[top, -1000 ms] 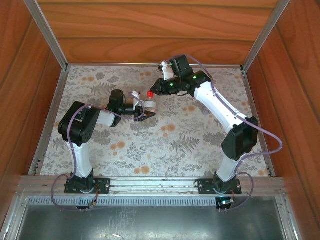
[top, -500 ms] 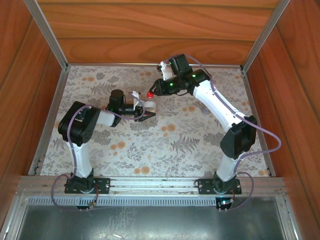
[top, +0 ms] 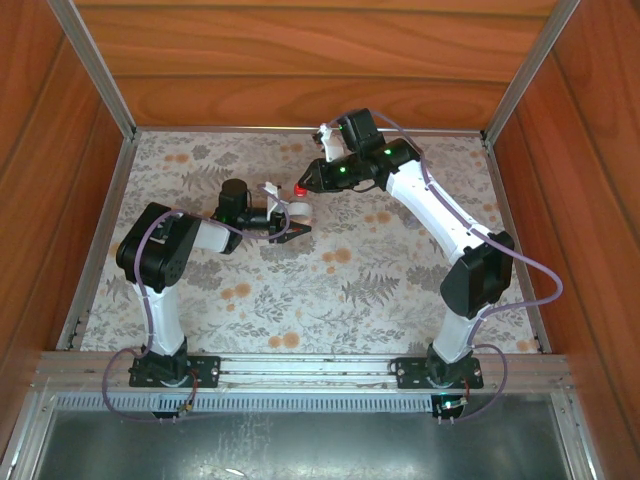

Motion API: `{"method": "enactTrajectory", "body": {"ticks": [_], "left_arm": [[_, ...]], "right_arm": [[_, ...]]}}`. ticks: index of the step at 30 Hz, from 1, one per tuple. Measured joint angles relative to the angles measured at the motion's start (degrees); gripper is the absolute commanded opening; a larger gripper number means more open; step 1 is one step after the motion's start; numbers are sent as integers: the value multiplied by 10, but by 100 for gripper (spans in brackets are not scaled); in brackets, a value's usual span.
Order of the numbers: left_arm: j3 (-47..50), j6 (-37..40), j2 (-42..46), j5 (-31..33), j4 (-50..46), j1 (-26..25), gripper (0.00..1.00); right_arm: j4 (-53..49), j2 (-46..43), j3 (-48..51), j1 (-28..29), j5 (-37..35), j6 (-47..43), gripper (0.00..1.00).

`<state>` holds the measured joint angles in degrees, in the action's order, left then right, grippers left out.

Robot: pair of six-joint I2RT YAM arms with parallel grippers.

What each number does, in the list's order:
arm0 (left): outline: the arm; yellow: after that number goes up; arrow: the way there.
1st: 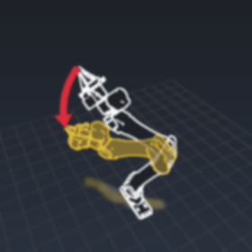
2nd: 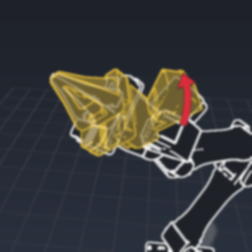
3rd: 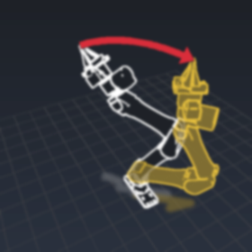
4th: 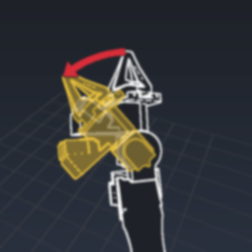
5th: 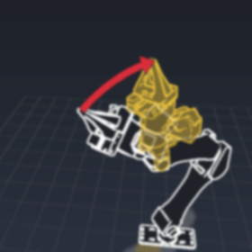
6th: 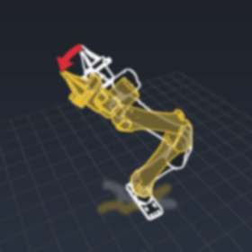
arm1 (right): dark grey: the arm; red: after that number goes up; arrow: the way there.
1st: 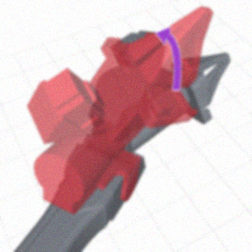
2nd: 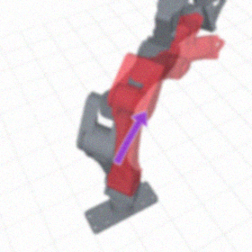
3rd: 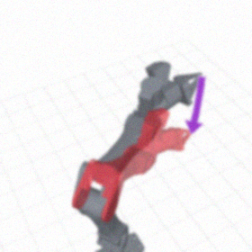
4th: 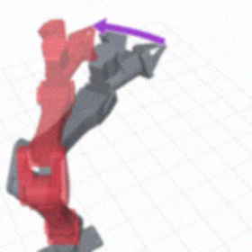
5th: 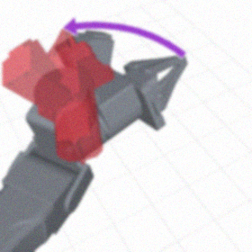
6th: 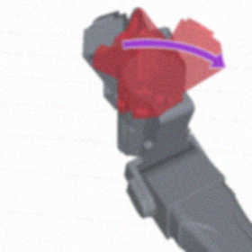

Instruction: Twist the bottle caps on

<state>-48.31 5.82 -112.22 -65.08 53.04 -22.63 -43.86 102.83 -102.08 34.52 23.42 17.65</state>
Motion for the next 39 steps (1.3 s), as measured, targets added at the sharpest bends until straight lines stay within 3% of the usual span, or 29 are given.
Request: {"method": "enactTrajectory", "body": {"ticks": [12,20,24,32,39], "left_arm": [[0,0,0,0,0,0,58],[0,3,0,-1,1,0,57],[5,12,4,0,1,-1,57],[20,47,13,2,3,-6,57],[23,65,14,2,3,-7,57]], "right_arm": [[-24,4,-14,0,-8,-2,58],[-29,-14,-13,0,-10,-39,63],[-48,-49,-10,0,-24,-124,63],[-114,-129,2,12,-29,-390,68],[-207,-87,-56,47,-61,-550,68]]}}
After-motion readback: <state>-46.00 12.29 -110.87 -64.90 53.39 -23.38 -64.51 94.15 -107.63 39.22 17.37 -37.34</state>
